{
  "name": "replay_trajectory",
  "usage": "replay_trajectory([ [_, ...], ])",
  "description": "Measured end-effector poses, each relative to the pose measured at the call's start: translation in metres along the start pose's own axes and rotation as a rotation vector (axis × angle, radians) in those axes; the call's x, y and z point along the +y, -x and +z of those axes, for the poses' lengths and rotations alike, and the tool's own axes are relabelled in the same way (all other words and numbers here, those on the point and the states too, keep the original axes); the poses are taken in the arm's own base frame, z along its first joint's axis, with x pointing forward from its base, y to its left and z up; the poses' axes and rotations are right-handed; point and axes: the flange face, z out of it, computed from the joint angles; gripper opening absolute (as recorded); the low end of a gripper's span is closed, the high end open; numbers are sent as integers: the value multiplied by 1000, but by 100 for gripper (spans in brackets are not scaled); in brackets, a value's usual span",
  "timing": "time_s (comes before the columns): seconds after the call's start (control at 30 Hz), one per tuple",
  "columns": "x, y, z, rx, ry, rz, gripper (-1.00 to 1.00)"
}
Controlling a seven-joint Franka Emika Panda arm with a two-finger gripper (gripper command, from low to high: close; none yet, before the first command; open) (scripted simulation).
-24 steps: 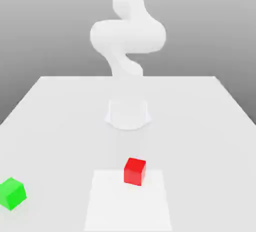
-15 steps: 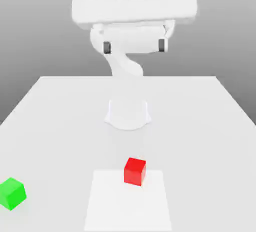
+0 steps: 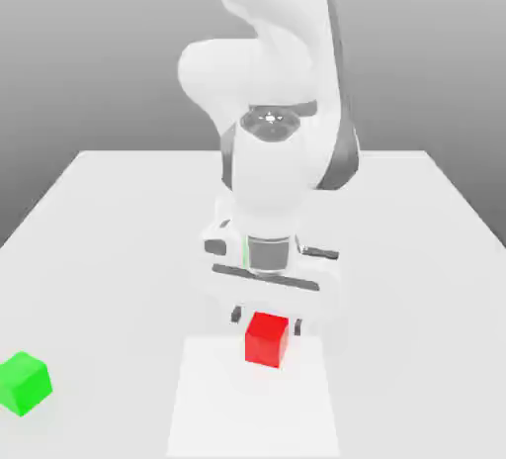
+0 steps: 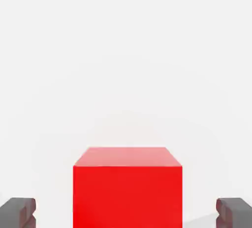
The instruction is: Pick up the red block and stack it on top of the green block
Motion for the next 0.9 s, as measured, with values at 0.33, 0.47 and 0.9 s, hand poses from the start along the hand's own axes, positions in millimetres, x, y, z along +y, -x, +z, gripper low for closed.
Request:
replay_trajectory([
  [0.33, -1, 0, -18, 1, 0, 0, -100],
  [0.47, 0, 0, -50, 1, 0, -1, -100],
  [0.9, 48, -252, -89, -11, -5, 319, -100],
])
